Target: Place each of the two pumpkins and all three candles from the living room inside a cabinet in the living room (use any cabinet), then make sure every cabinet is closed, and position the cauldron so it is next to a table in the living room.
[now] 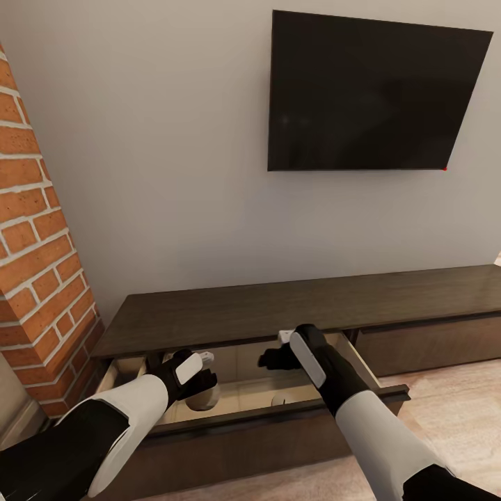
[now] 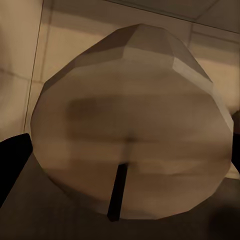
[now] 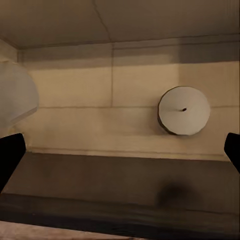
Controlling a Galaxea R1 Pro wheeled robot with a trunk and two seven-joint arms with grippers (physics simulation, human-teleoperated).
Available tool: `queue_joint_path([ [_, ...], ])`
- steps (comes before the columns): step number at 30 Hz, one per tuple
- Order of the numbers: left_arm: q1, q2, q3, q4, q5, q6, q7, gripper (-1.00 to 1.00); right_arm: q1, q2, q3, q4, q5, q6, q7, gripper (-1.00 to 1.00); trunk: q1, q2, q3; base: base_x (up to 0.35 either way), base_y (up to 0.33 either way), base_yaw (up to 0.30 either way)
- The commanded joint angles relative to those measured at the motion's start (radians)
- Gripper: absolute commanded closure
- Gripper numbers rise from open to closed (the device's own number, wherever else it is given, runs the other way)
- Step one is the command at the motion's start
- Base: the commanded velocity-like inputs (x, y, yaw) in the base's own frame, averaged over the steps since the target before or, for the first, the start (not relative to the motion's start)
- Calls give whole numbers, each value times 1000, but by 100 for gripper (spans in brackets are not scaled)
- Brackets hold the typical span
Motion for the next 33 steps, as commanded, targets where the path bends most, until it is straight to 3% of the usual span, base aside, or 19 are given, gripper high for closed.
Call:
queue_joint_path([
  [1,0,0,-8,-2,10,4,7,100,3,-1,2,-9,-19,5,-11,-100,0,0,-1,0,0,0],
  [14,0,0,-8,-2,11,4,7,100,8,-3,2,-23,-36,11,-11,-100,6,-3,-51,0,0,0],
  [33,0,3,-5,-2,13,-2,5,100,8,-3,3,-25,-36,11,-11,-100,6,-3,-51,40,0,0],
])
